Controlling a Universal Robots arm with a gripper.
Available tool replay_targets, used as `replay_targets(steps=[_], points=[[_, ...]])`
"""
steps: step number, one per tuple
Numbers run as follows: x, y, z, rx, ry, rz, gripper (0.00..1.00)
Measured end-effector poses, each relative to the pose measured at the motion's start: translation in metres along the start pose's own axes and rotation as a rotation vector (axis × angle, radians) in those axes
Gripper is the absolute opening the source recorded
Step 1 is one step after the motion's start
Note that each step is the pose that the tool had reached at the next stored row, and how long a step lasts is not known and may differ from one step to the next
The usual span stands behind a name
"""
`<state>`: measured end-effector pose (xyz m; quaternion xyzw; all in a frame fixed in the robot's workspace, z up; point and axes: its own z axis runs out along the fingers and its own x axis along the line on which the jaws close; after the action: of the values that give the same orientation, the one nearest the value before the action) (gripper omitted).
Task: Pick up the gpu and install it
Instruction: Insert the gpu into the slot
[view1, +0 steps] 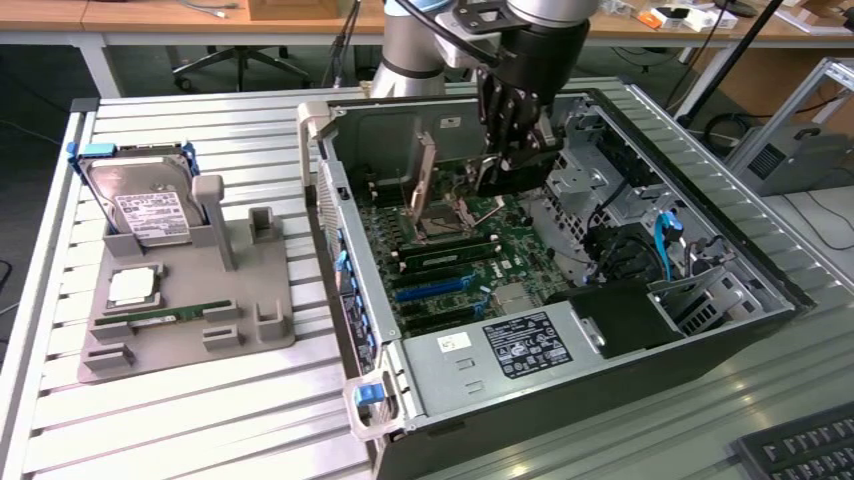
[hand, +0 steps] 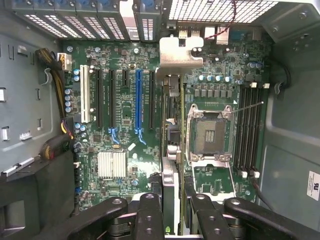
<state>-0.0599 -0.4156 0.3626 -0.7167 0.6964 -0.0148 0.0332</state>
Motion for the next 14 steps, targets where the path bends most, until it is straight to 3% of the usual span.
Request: replay_targets(steps=[9, 14], points=[[0.003, 0.0003, 0.0007, 0.0000, 0.0000, 0.000, 0.27], [0.012, 0.0019, 0.0034, 0.0000, 0.0000, 0.000, 0.27]])
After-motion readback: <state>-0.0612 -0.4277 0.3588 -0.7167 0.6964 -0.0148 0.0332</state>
